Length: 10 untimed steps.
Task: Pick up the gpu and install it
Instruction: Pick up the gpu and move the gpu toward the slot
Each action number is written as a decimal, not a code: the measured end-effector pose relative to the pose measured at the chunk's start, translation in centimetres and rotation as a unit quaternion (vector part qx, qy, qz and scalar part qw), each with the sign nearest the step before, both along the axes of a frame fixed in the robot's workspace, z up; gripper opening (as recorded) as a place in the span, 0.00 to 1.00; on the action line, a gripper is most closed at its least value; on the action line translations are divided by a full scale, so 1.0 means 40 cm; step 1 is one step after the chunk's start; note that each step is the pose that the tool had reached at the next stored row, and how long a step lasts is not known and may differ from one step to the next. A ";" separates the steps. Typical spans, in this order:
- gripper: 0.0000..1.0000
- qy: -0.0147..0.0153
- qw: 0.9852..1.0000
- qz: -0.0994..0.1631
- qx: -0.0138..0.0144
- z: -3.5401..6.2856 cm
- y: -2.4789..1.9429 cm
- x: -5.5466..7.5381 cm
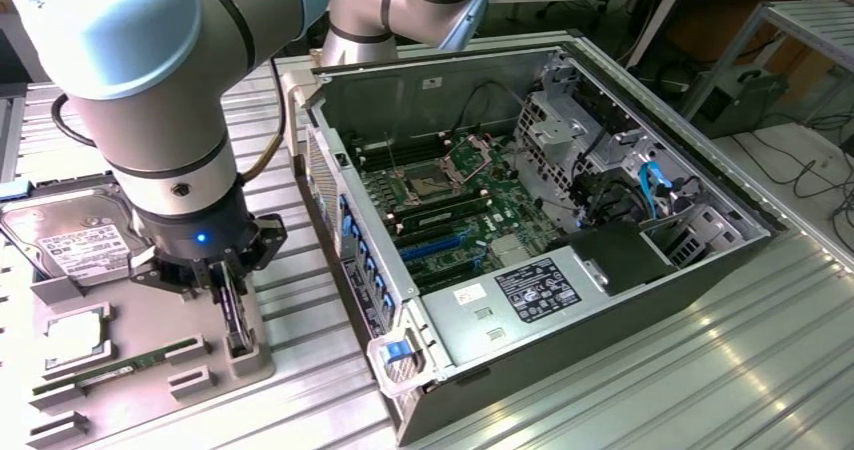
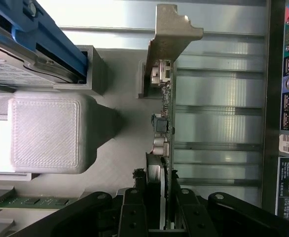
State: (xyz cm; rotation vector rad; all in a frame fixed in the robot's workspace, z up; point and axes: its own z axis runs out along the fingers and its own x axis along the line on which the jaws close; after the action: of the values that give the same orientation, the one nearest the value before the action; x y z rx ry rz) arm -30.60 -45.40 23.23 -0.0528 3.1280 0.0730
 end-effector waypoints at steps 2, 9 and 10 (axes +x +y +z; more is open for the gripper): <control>0.27 0.000 1.000 0.000 0.000 0.001 0.000 0.000; 0.27 0.000 1.000 0.000 0.000 0.006 0.000 0.000; 0.27 0.000 1.000 0.000 0.000 0.006 0.000 0.000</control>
State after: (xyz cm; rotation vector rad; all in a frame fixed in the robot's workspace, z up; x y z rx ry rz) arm -30.60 -45.40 23.46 -0.0529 3.1279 0.0727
